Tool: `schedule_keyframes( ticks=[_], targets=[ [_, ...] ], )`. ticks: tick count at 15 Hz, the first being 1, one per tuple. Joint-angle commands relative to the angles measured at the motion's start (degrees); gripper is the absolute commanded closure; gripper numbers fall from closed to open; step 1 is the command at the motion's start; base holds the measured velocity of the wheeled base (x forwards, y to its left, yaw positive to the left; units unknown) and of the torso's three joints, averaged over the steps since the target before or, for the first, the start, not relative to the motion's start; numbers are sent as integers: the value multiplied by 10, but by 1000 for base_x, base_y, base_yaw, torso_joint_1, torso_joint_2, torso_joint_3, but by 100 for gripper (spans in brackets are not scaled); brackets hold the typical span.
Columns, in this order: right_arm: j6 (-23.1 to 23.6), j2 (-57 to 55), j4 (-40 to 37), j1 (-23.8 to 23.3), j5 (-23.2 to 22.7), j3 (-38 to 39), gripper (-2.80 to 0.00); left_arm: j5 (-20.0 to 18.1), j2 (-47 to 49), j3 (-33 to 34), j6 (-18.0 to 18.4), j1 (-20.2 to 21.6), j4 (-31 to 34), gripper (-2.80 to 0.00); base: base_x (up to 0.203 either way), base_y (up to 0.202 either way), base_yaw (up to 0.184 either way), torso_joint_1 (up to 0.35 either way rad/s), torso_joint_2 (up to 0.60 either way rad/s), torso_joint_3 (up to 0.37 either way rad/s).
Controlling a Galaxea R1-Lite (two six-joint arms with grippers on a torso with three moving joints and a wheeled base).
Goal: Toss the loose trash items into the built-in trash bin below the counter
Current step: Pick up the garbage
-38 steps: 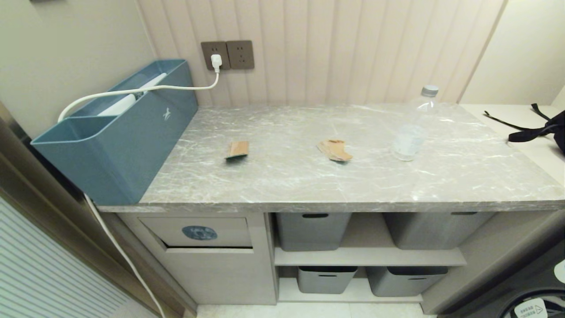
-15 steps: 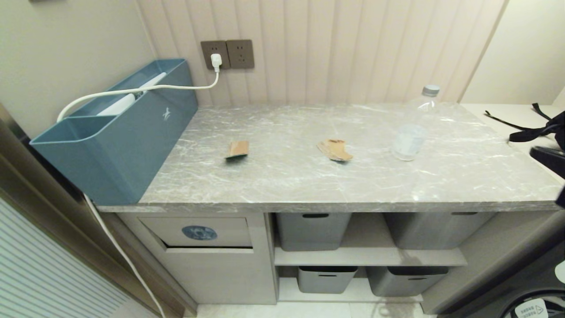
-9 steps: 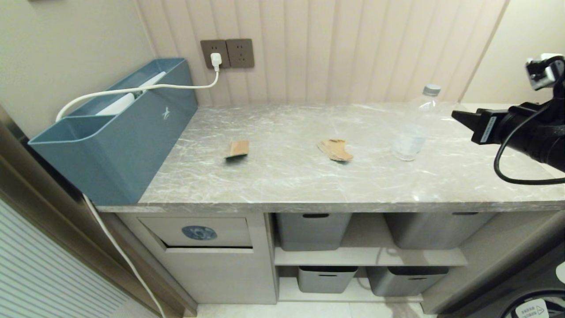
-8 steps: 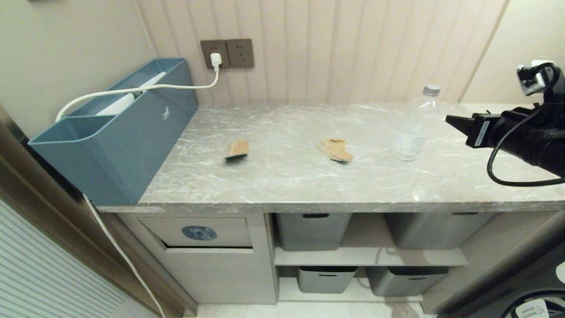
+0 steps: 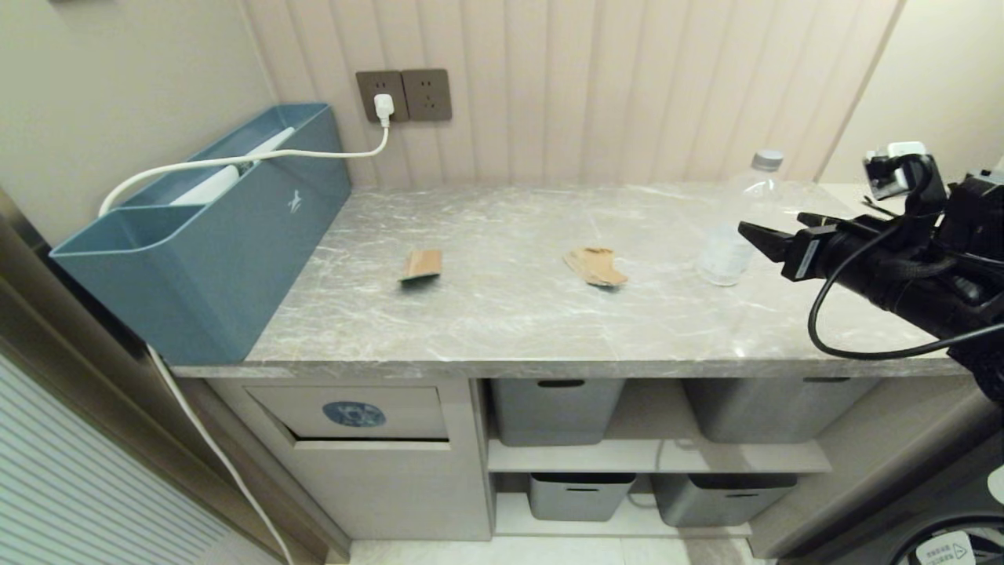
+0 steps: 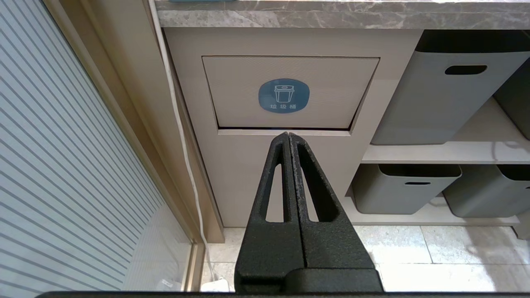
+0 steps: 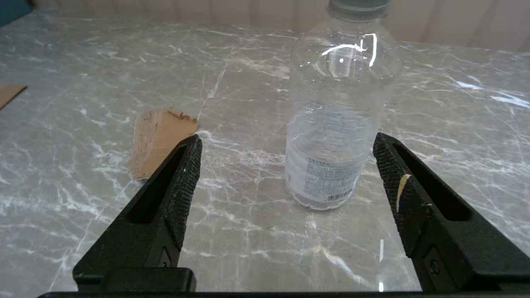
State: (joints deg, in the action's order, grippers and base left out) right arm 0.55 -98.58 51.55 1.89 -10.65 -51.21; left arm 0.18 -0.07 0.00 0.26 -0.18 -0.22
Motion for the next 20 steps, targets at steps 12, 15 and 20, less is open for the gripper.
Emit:
schedule_keyframes(
  ticks=[12, 15, 20],
  targets=[
    [-1, -107, 33, -1, 0, -98, -280, 0, -1, 0, 0, 0, 0, 0, 0, 0, 0, 0, 0, 0],
    [-4, -122, 33, -1, 1, -120, -280, 0, -1, 0, 0, 0, 0, 0, 0, 0, 0, 0, 0, 0],
    [-4, -124, 33, -7, 5, -126, -280, 1, -1, 0, -1, 0, 0, 0, 0, 0, 0, 0, 0, 0]
  ],
)
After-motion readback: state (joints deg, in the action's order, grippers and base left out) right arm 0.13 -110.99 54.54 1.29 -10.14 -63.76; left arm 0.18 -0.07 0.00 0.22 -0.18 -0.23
